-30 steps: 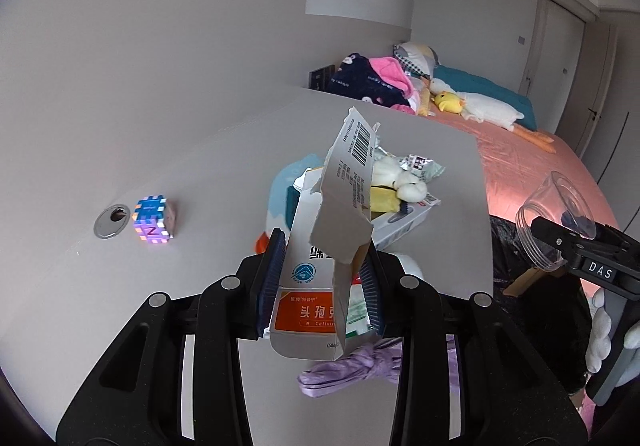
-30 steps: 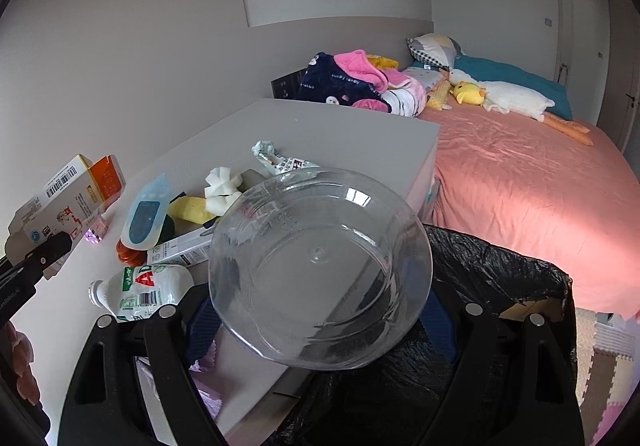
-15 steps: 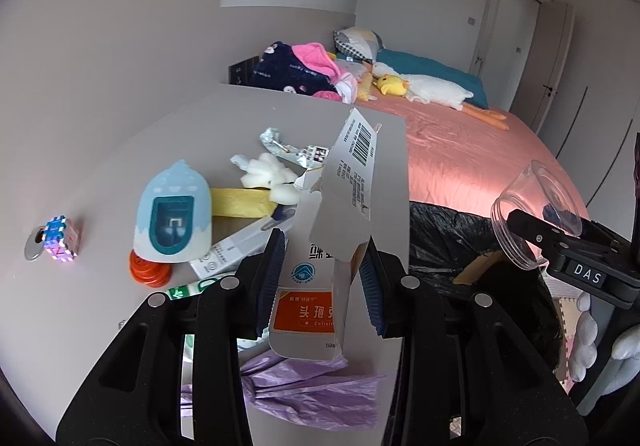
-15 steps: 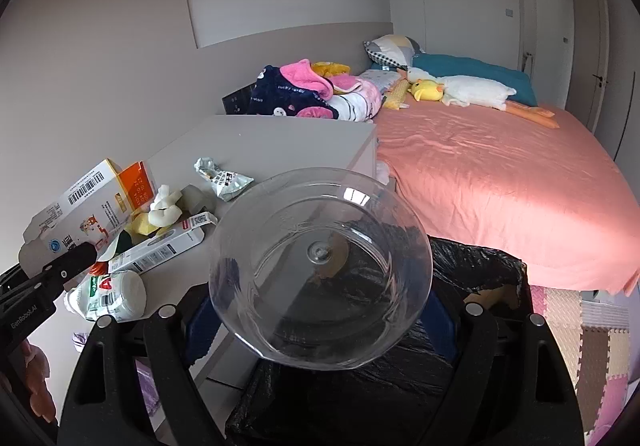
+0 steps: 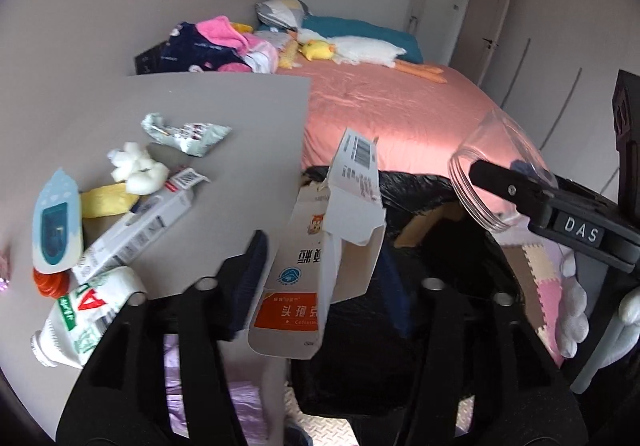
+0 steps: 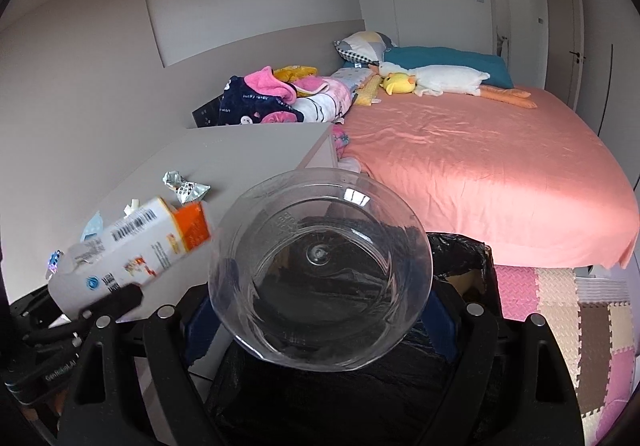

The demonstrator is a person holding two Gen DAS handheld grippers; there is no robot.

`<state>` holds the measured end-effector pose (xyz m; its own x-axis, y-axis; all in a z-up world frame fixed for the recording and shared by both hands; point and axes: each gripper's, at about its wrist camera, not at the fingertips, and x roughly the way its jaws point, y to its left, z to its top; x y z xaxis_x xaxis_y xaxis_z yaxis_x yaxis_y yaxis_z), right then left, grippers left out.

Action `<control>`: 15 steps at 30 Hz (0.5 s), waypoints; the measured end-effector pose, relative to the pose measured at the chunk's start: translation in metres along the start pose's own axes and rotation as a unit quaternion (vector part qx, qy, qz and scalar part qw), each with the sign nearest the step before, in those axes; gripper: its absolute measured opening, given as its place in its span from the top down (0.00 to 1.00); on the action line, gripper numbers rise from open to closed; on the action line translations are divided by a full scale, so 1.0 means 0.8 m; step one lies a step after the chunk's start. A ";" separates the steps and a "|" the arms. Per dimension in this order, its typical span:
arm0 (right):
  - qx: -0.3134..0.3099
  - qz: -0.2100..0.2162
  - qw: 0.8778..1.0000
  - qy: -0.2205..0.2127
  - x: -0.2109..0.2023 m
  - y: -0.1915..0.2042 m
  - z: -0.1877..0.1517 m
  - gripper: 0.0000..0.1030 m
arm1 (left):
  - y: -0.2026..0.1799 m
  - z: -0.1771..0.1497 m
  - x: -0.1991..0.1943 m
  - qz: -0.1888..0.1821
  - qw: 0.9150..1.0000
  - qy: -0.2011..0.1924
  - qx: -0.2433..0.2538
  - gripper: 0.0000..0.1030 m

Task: Collect trash
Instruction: 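Carry the carton and bowl over the black bin and release both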

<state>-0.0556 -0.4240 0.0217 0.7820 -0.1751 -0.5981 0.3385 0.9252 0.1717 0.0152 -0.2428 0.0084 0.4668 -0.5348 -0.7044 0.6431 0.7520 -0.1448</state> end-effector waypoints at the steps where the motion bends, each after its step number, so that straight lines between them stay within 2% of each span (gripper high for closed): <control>1: 0.006 -0.008 1.000 -0.012 -0.003 -0.003 0.000 0.07 | -0.007 -0.001 0.004 -0.006 1.000 0.005 0.005 0.06; 5: 0.029 -0.015 0.999 -0.033 -0.012 -0.019 0.003 0.03 | -0.030 -0.007 0.016 -0.001 1.000 0.003 0.030 0.06; 15: 0.039 -0.021 0.999 -0.031 -0.008 -0.030 0.000 0.03 | -0.032 -0.017 0.021 0.002 0.999 0.016 0.038 0.06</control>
<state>-0.0688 -0.4450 0.0215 0.7961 -0.2354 -0.5576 0.4091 0.8882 0.2091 -0.0016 -0.2661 -0.0092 0.4507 -0.5186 -0.7266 0.6859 0.7222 -0.0899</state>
